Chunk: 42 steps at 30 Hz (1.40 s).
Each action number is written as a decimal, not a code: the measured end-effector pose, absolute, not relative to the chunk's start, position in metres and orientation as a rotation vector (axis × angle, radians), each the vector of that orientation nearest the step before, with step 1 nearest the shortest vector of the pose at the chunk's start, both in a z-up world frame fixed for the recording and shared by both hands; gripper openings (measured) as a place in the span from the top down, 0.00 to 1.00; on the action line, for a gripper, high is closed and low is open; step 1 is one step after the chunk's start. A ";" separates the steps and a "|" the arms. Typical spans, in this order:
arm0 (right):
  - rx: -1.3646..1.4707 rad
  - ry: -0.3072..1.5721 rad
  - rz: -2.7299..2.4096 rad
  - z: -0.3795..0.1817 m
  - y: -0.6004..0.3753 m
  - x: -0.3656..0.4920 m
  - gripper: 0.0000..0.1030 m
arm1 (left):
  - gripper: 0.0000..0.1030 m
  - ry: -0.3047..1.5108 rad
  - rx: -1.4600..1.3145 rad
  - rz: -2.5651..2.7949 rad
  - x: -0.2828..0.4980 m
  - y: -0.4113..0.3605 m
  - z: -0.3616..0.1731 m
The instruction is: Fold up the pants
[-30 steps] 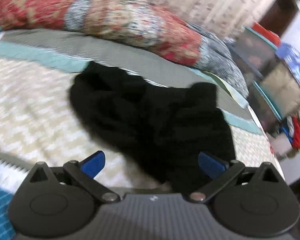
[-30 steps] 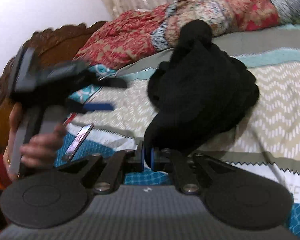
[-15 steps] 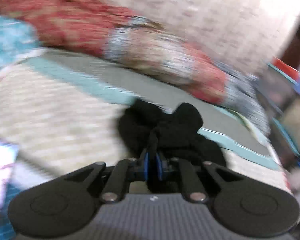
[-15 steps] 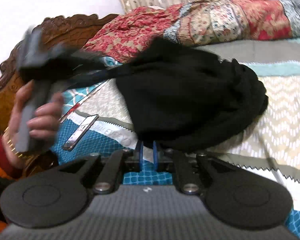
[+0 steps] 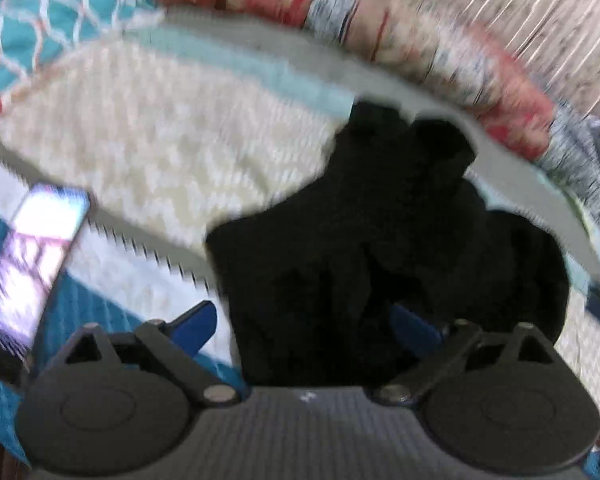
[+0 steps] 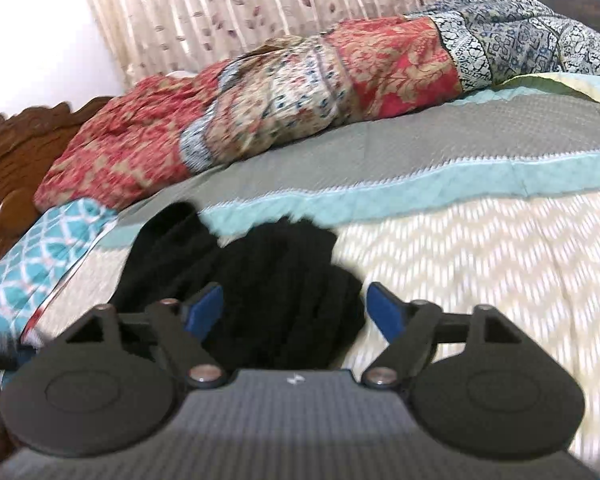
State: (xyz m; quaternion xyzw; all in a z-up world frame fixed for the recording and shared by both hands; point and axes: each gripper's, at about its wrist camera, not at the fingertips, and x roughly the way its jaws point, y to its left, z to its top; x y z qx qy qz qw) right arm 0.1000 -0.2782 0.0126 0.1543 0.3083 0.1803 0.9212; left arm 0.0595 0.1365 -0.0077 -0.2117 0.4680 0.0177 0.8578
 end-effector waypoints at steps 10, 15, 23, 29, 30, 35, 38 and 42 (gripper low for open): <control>0.584 0.900 0.370 -0.015 -0.272 0.161 0.77 | 0.87 0.926 -0.510 -0.017 0.057 0.137 0.007; 0.728 0.443 0.375 0.101 -0.351 0.086 0.80 | 0.87 0.744 -0.561 -0.050 0.021 0.159 0.056; 0.542 0.205 0.232 0.134 -0.412 -0.085 0.93 | 0.87 0.862 -0.505 0.007 -0.041 0.161 0.035; 0.513 0.439 0.092 0.078 -0.400 -0.070 0.91 | 0.79 0.991 -0.523 0.069 -0.061 0.167 0.012; 0.514 0.458 0.098 0.076 -0.390 -0.061 0.90 | 0.74 0.945 -0.504 0.069 -0.065 0.166 0.023; 0.463 0.510 0.232 0.057 -0.344 0.006 0.56 | 0.47 0.710 -0.305 0.120 -0.049 0.158 0.071; 0.403 0.575 0.324 0.053 -0.314 0.063 0.56 | 0.42 0.656 -0.174 0.103 -0.004 0.139 0.077; 0.306 0.672 0.462 0.038 -0.256 0.129 0.52 | 0.19 0.682 -0.058 0.060 0.065 0.115 0.050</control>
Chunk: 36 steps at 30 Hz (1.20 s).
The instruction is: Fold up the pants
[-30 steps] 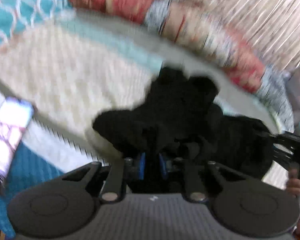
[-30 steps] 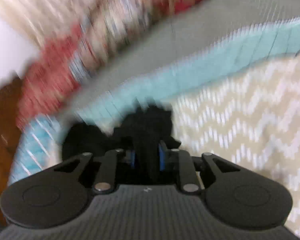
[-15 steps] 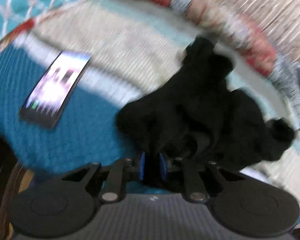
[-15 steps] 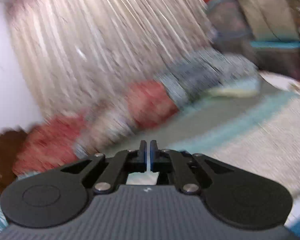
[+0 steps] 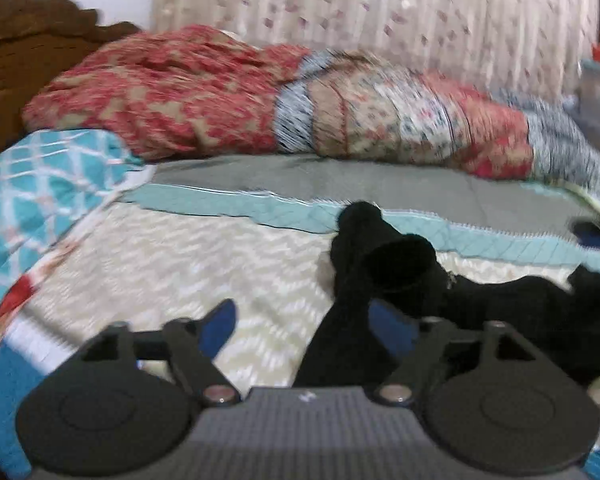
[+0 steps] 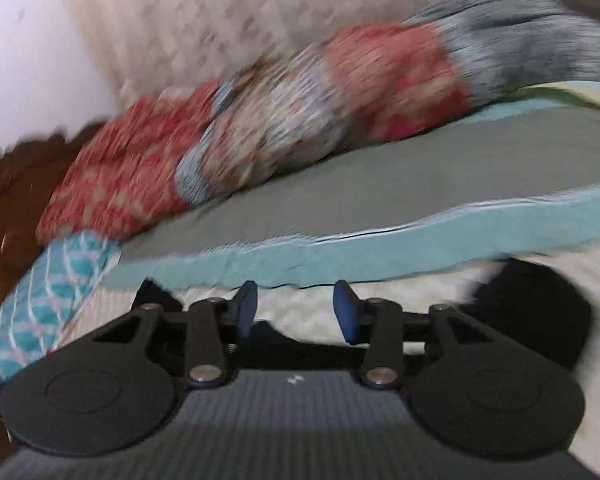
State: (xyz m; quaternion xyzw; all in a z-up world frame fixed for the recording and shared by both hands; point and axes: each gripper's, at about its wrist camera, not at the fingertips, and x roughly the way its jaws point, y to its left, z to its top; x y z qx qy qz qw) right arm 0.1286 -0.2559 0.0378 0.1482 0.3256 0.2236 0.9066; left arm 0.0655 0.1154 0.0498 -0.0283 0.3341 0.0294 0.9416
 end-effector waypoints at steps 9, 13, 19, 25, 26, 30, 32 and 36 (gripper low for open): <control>0.077 0.983 0.608 -0.040 -0.163 0.177 0.20 | 0.70 0.835 0.040 -0.032 0.138 0.068 -0.007; -0.025 0.888 0.663 -0.015 -0.171 0.133 0.71 | 0.87 0.806 -0.105 -0.044 0.118 0.087 0.005; 0.144 0.537 0.440 0.087 -0.259 0.129 0.72 | 0.89 0.596 -0.206 0.050 0.114 0.120 0.066; 0.211 0.292 0.110 0.166 -0.357 0.172 0.72 | 0.89 0.510 -0.319 0.168 0.158 0.155 0.092; 0.201 0.261 0.044 0.171 -0.367 0.180 0.72 | 0.89 0.496 -0.334 0.197 0.160 0.159 0.091; 0.288 0.182 -0.227 0.165 -0.409 0.206 0.71 | 0.88 0.487 -0.433 0.321 0.172 0.186 0.065; 0.374 0.247 -0.315 0.140 -0.431 0.219 0.57 | 0.87 0.556 -0.438 0.374 0.179 0.193 0.049; 0.433 0.467 -0.278 0.083 -0.459 0.221 0.31 | 0.51 0.724 -0.402 0.389 0.174 0.192 0.023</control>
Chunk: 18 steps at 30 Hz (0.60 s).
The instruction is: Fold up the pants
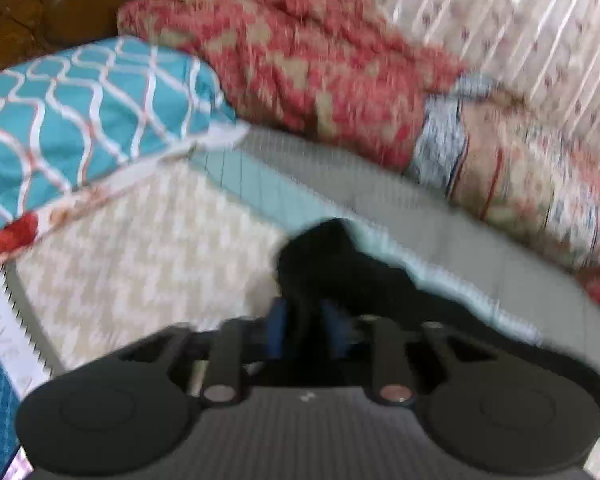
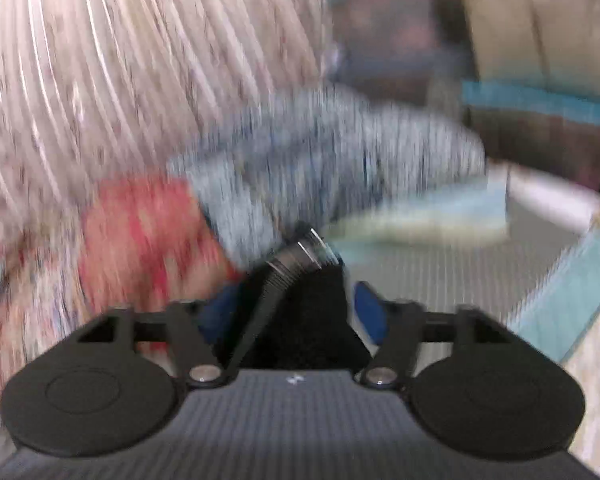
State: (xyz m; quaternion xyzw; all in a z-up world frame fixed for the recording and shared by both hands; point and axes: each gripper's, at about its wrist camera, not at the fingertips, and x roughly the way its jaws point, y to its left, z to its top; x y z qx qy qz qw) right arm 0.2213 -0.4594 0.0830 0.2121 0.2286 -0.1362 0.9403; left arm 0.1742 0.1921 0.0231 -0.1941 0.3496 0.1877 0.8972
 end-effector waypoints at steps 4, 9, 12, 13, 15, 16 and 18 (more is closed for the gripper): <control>0.447 0.553 -0.180 0.040 -0.461 0.177 0.31 | 0.34 0.766 -0.323 0.332 0.138 0.173 0.025; 0.454 0.651 -0.059 0.011 -0.451 0.129 0.31 | 0.15 0.828 -0.315 0.186 0.082 0.160 0.024; 0.501 0.640 -0.079 -0.001 -0.452 0.091 0.24 | 0.06 0.889 -0.385 0.134 0.060 0.158 0.012; 0.528 0.624 -0.092 -0.002 -0.455 0.082 0.24 | 0.05 0.923 -0.439 0.116 0.056 0.161 0.004; 0.521 0.548 -0.103 0.004 -0.450 0.063 0.24 | 0.05 0.992 -0.544 0.130 0.052 0.168 -0.013; 0.480 0.517 -0.085 0.009 -0.443 0.058 0.23 | 0.05 1.007 -0.591 0.135 0.052 0.171 -0.018; 0.321 0.507 0.011 0.022 -0.417 0.062 0.20 | 0.05 1.006 -0.670 0.121 0.053 0.176 -0.025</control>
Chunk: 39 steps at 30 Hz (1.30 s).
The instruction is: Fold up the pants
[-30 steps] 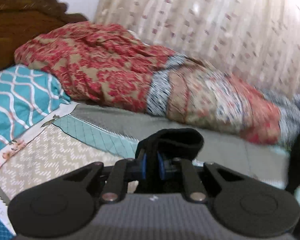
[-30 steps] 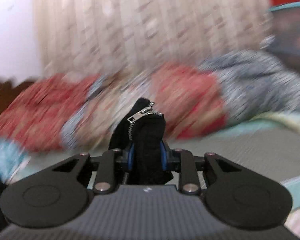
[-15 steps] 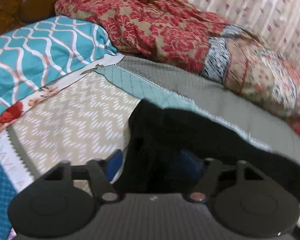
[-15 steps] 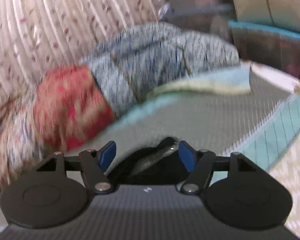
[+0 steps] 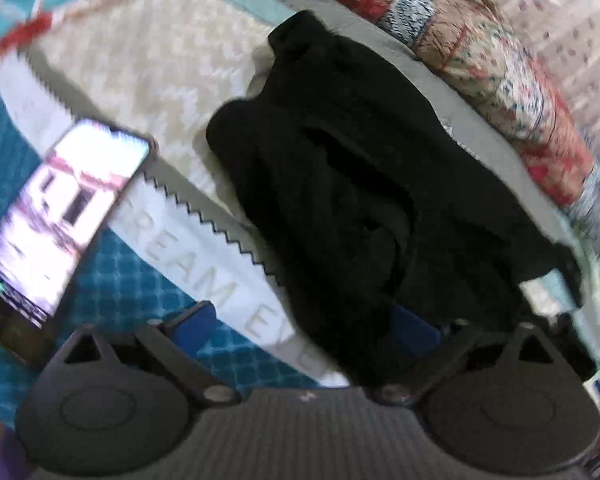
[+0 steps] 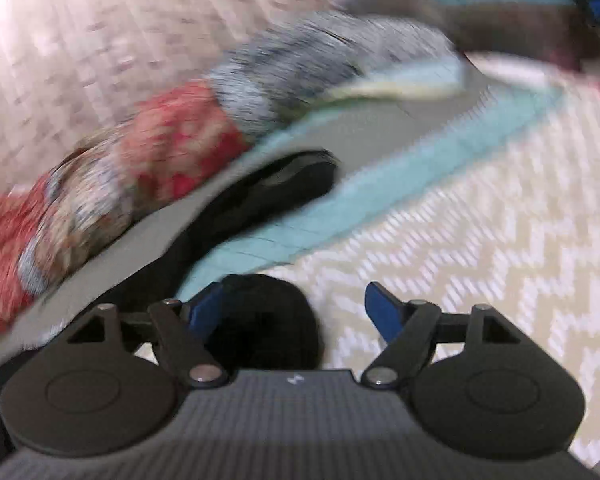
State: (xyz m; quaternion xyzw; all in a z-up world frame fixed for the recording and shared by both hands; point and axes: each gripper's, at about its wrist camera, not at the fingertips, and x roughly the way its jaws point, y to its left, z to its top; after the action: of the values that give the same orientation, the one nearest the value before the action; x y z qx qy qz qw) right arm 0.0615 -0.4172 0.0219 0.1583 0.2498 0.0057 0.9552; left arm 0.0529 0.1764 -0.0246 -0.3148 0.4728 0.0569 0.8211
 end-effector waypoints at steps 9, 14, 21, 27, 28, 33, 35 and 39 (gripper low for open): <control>-0.347 0.700 0.056 0.001 -0.325 0.140 0.86 | 0.69 1.013 -0.611 0.148 0.091 0.147 -0.031; 0.254 0.481 -0.153 0.070 -0.439 0.105 0.88 | 0.82 0.973 -0.622 0.106 0.061 0.153 -0.009; 0.594 0.314 -0.291 0.136 -0.548 0.037 0.96 | 0.82 0.929 -0.793 0.021 0.002 0.176 0.022; 0.452 0.498 -0.380 0.074 -0.542 0.066 0.92 | 0.80 1.061 -0.736 0.081 -0.007 0.163 -0.004; 0.452 0.537 -0.430 0.056 -0.544 0.065 0.86 | 0.79 1.088 -0.718 0.097 -0.007 0.159 -0.011; 0.707 0.526 -0.454 -0.001 -0.573 0.020 0.68 | 0.60 1.109 -0.647 0.125 -0.019 0.154 -0.011; 0.735 0.470 -0.469 -0.006 -0.577 -0.011 0.59 | 0.54 1.096 -0.615 0.137 -0.021 0.151 -0.009; 0.794 0.430 -0.429 -0.019 -0.576 -0.060 0.53 | 0.44 1.104 -0.621 0.147 -0.017 0.151 -0.012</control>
State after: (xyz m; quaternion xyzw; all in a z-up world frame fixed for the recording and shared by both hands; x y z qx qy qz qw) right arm -0.0597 -0.5760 -0.0191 0.3807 0.2063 -0.2058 0.8776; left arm -0.0173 0.1508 -0.0123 -0.2897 0.5152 0.0687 0.8037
